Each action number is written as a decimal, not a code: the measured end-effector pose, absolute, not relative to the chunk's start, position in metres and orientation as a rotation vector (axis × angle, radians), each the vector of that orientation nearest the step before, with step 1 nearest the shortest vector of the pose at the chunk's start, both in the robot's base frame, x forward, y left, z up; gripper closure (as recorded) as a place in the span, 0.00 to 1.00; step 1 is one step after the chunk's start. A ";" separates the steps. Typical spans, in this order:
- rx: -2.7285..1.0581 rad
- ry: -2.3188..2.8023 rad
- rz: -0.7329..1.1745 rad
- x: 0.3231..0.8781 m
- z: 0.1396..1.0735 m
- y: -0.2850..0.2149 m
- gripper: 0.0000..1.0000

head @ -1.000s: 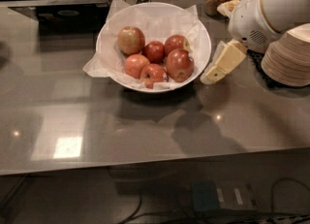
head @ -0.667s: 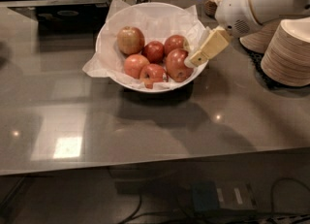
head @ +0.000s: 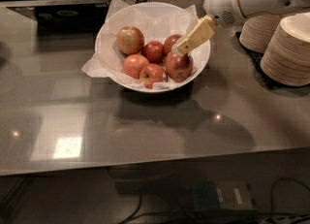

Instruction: Pick apple from white bowl

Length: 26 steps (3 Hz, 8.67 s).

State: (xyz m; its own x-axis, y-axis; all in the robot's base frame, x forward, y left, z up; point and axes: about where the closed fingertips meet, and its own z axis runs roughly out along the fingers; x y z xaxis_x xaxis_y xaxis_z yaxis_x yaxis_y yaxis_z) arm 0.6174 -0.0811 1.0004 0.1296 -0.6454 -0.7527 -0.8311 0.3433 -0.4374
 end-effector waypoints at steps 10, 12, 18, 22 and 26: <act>-1.529 1.503 0.339 0.660 0.969 0.027 0.29; -1.517 1.519 0.506 0.647 0.986 0.031 0.27; -1.561 1.713 0.496 0.687 0.909 0.063 0.28; -1.545 1.718 0.505 0.689 0.904 0.063 1.00; -1.399 1.608 0.421 0.665 0.971 0.000 1.00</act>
Offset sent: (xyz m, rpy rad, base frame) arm 0.0129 0.0829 -0.0105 0.0545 0.0561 0.2156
